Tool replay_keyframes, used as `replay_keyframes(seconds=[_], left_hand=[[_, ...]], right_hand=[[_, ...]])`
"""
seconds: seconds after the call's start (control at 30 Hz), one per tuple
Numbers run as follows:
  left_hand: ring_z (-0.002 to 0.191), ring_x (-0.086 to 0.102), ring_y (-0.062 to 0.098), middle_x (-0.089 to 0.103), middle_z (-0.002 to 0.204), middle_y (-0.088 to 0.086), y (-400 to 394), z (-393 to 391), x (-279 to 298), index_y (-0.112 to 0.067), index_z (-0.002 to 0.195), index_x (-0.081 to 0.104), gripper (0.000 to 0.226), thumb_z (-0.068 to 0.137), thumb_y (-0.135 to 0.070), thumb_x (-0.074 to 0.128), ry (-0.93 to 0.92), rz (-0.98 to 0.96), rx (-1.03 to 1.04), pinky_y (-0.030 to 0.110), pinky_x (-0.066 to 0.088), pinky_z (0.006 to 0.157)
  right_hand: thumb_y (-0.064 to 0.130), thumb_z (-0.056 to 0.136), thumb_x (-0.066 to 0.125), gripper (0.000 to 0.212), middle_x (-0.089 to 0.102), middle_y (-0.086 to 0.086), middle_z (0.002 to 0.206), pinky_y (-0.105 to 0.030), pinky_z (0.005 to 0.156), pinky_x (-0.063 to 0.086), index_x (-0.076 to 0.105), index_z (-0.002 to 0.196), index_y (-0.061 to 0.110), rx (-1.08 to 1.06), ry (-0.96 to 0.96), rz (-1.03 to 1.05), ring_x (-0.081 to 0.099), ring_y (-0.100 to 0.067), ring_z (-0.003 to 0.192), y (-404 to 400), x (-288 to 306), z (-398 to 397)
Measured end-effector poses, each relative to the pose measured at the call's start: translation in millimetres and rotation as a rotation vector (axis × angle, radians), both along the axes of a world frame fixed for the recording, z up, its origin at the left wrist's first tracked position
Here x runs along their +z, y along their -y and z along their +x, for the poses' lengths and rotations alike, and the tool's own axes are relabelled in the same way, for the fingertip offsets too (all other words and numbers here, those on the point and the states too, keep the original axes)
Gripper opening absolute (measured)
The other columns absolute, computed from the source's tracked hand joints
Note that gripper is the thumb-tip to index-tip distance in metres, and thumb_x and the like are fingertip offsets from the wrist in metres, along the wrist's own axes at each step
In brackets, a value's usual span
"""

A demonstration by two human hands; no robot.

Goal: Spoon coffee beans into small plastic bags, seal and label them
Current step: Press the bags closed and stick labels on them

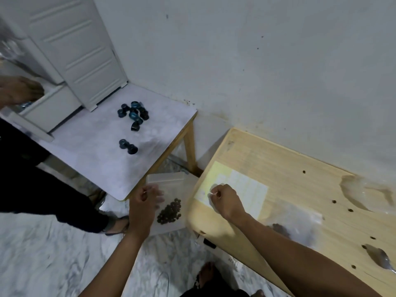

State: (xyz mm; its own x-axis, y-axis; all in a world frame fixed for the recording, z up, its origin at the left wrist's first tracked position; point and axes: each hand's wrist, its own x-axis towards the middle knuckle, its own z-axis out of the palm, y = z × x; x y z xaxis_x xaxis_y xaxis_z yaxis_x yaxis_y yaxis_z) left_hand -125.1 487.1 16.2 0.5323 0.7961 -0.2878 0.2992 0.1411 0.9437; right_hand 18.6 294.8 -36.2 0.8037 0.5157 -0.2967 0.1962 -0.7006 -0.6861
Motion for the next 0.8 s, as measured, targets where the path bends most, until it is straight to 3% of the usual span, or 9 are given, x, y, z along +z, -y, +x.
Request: replay_keyframes(seconds=[0.03,0.17,0.27,0.37,0.43,0.53,0.6,0.7,0.8], left_hand=[[0.068,0.068,0.017,0.074,0.081,0.001,-3.3,-2.8,0.9,-0.014,0.093,0.066,0.015,0.1,-0.021,0.055,0.003,-0.004,0.009,0.03,0.05,0.062],[0.067,0.069,0.015,0.074,0.082,0.002,-9.5,-10.9,1.4,-0.018,0.091,0.066,0.013,0.099,-0.023,0.056,0.006,-0.005,0.011,0.031,0.051,0.064],[0.068,0.07,0.015,0.075,0.082,0.003,-9.6,-14.1,1.7,-0.017,0.093,0.066,0.013,0.099,-0.024,0.057,0.008,0.006,0.003,0.03,0.051,0.064],[0.069,0.07,0.016,0.075,0.082,0.002,-7.8,-14.2,1.5,-0.016,0.095,0.066,0.012,0.098,-0.024,0.057,0.007,0.003,-0.004,0.032,0.052,0.065],[0.069,0.07,0.016,0.075,0.082,0.001,-5.7,-11.2,1.5,-0.015,0.095,0.065,0.013,0.098,-0.024,0.057,0.003,-0.005,-0.01,0.034,0.052,0.066],[0.069,0.07,0.014,0.075,0.083,0.0,-1.2,-2.2,3.0,-0.011,0.098,0.064,0.016,0.098,-0.025,0.058,-0.007,-0.021,-0.036,0.035,0.053,0.068],[0.072,0.071,0.012,0.075,0.086,-0.002,3.1,7.1,4.9,-0.011,0.098,0.063,0.017,0.099,-0.026,0.056,-0.009,-0.037,-0.073,0.032,0.052,0.066],[0.082,0.074,0.014,0.076,0.092,-0.005,13.1,26.5,9.3,-0.015,0.099,0.063,0.016,0.1,-0.028,0.054,0.007,-0.034,-0.149,0.028,0.049,0.059],[0.081,0.074,0.012,0.076,0.094,-0.008,27.8,47.0,18.8,-0.014,0.1,0.062,0.018,0.101,-0.029,0.052,0.033,-0.033,-0.234,0.03,0.05,0.06]], right_hand=[[0.032,0.089,0.056,0.014,0.058,-0.005,0.093,-0.03,0.076,0.045,0.063,0.079,0.027,0.027,0.039,-0.043,0.057,-0.02,0.083,-7.5,-2.2,-0.1],[0.042,0.091,0.054,0.03,0.054,-0.006,0.111,-0.036,0.083,0.05,0.067,0.1,0.016,0.054,0.174,-0.22,0.053,-0.028,0.105,-29.4,-5.6,-0.4],[0.047,0.09,0.055,0.033,0.054,-0.005,0.112,-0.036,0.083,0.05,0.066,0.097,0.017,0.037,0.21,-0.289,0.051,-0.028,0.107,-40.6,-7.1,-1.7],[0.036,0.091,0.056,0.025,0.057,-0.008,0.107,-0.036,0.083,0.049,0.063,0.083,0.013,0.031,0.176,-0.286,0.054,-0.029,0.104,-47.7,-6.3,-0.3],[0.028,0.089,0.056,0.024,0.063,-0.011,0.091,-0.035,0.075,0.05,0.056,0.071,0.013,-0.008,0.098,-0.182,0.061,-0.03,0.092,-48.3,-3.8,1.6],[0.022,0.091,0.055,0.018,0.064,-0.006,0.076,-0.034,0.068,0.048,0.057,0.079,0.008,-0.117,-0.008,0.016,0.06,-0.024,0.074,-41.6,7.6,3.3],[0.015,0.092,0.055,0.014,0.061,-0.002,0.072,-0.029,0.063,0.046,0.056,0.081,0.007,-0.184,-0.018,0.135,0.056,-0.018,0.067,-31.7,18.5,4.5],[0.01,0.092,0.06,0.008,0.062,0.006,0.075,-0.012,0.06,0.042,0.061,0.085,0.012,-0.249,-0.032,0.327,0.054,-0.003,0.065,-12.9,40.2,8.4],[0.01,0.093,0.062,0.008,0.062,0.009,0.075,-0.01,0.059,0.041,0.066,0.088,0.015,-0.318,0.0,0.49,0.052,0.001,0.064,5.0,66.9,11.0]])
